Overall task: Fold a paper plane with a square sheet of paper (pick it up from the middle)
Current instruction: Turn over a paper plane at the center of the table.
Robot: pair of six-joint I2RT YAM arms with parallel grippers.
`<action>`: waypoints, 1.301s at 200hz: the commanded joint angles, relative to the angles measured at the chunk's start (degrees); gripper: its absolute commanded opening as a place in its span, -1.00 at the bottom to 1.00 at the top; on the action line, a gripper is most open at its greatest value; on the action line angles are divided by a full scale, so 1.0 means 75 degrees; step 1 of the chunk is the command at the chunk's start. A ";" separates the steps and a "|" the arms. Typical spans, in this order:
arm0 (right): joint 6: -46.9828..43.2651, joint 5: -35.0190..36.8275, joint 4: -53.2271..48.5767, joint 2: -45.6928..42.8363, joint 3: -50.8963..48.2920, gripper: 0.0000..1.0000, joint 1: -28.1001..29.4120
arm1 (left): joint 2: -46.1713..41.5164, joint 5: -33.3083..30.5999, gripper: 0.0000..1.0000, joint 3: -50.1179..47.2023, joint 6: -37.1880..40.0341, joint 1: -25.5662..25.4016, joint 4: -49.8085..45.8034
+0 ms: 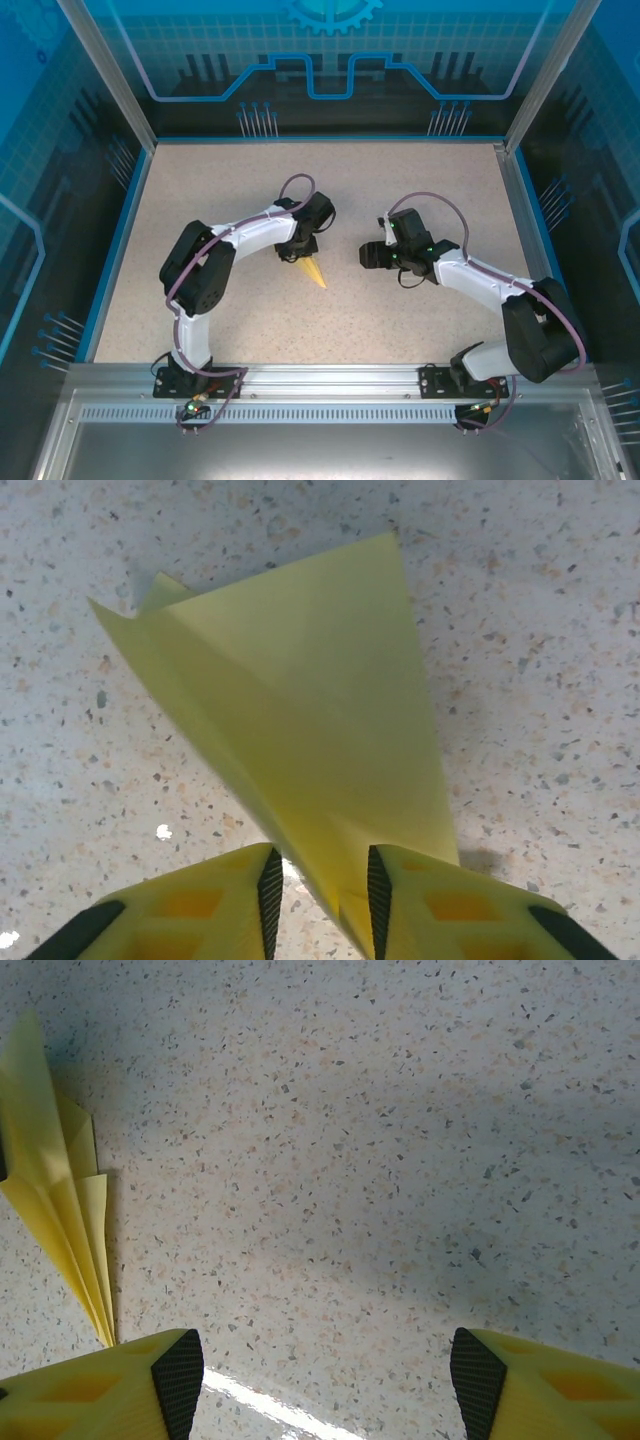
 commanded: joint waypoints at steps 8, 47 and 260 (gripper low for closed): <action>0.0102 0.0098 0.0051 -0.0036 -0.0059 0.40 -0.0147 | -0.0296 -0.0174 -0.57 0.0140 -0.0121 -0.0029 -0.0287; 0.0102 0.0159 0.0069 -0.0053 -0.0073 0.40 -0.0146 | -0.0930 -0.0092 -1.00 -0.0106 -0.0124 -0.0031 0.0050; 0.1142 -0.0560 0.0949 -0.0132 -0.0184 0.33 0.0405 | -0.1580 0.4536 -1.00 -0.3925 0.0577 0.0597 0.8327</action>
